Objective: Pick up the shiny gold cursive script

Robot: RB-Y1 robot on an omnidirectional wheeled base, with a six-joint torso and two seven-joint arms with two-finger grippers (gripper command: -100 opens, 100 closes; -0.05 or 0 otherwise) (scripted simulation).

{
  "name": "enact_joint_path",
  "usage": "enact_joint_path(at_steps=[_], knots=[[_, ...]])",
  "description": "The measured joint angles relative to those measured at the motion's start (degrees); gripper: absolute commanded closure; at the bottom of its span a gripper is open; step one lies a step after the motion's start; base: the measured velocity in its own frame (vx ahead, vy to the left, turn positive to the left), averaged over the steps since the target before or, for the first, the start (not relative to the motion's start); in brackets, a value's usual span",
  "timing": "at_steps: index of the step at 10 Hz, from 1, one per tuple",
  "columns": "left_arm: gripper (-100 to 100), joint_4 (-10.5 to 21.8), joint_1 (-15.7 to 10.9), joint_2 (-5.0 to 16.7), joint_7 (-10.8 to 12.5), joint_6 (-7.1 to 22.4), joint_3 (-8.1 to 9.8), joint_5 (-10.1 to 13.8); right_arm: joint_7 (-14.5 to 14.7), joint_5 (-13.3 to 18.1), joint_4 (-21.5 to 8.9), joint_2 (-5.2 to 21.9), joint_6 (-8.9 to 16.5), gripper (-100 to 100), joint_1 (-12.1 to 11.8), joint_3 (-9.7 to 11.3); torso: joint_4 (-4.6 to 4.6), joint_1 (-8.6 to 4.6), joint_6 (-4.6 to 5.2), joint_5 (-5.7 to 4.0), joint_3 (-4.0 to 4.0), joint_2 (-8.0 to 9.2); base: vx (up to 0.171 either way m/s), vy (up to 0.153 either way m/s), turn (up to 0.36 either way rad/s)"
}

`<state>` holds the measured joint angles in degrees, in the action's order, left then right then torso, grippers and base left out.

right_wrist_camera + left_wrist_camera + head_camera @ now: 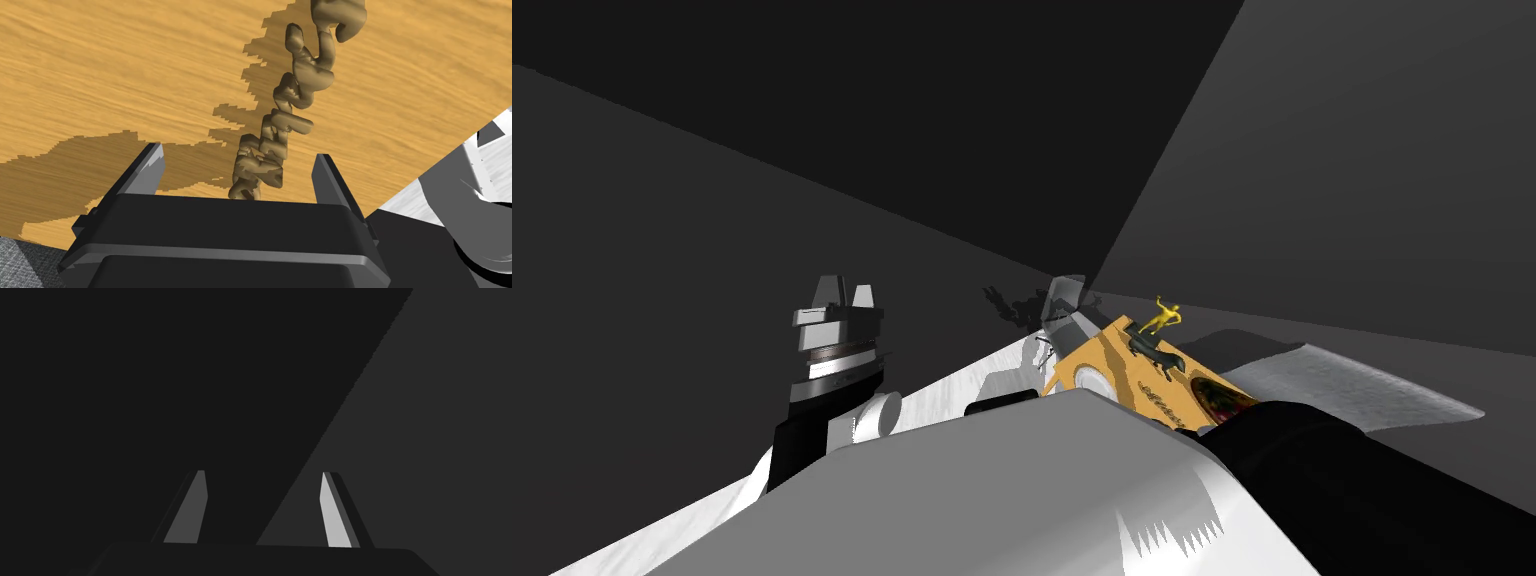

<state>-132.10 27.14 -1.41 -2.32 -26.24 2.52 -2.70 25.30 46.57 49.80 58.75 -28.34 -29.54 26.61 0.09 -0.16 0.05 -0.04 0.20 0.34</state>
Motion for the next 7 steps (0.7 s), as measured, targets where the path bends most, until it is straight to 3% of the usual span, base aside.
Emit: enact_joint_path(at_steps=[2, 4, 6, 7], knots=[[0, 0.0, 0.0, 0.0, 0.0, 0.0, 0.00, 0.0, 1.4, -3.5, -4.8, -3.2, -1.7, -100, -0.4, -0.3, -0.03, 0.32, 0.04, 0.07, -0.06, -0.11, -0.075, 0.025, 0.370], [0, 0.0, 0.0, 0.0, 0.0, 0.0, 0.01, 0.0, 1.2, -5.9, -5.9, -3.4, -1.5, -100, -0.9, -0.2, -0.06, 0.09, 0.06, 0.02, -0.14, -0.25, -0.044, 0.005, 0.241], [0, 0.0, 0.0, 0.0, 0.0, 0.0, 0.00, 0.0, 1.9, -9.4, -10.9, -6.1, -3.5, -100, -1.1, -0.5, -0.06, 0.36, 0.08, 0.08, -0.15, -0.26, -0.042, 0.063, 0.243], [0, 0.0, 0.0, 0.0, 0.0, 0.0, 0.00, 0.0, 1.6, -10.8, -10.7, -6.1, -3.2, -100, -1.6, -0.3, -0.06, 0.35, 0.06, 0.08, -0.16, -0.28, -0.021, 0.040, 0.168]])
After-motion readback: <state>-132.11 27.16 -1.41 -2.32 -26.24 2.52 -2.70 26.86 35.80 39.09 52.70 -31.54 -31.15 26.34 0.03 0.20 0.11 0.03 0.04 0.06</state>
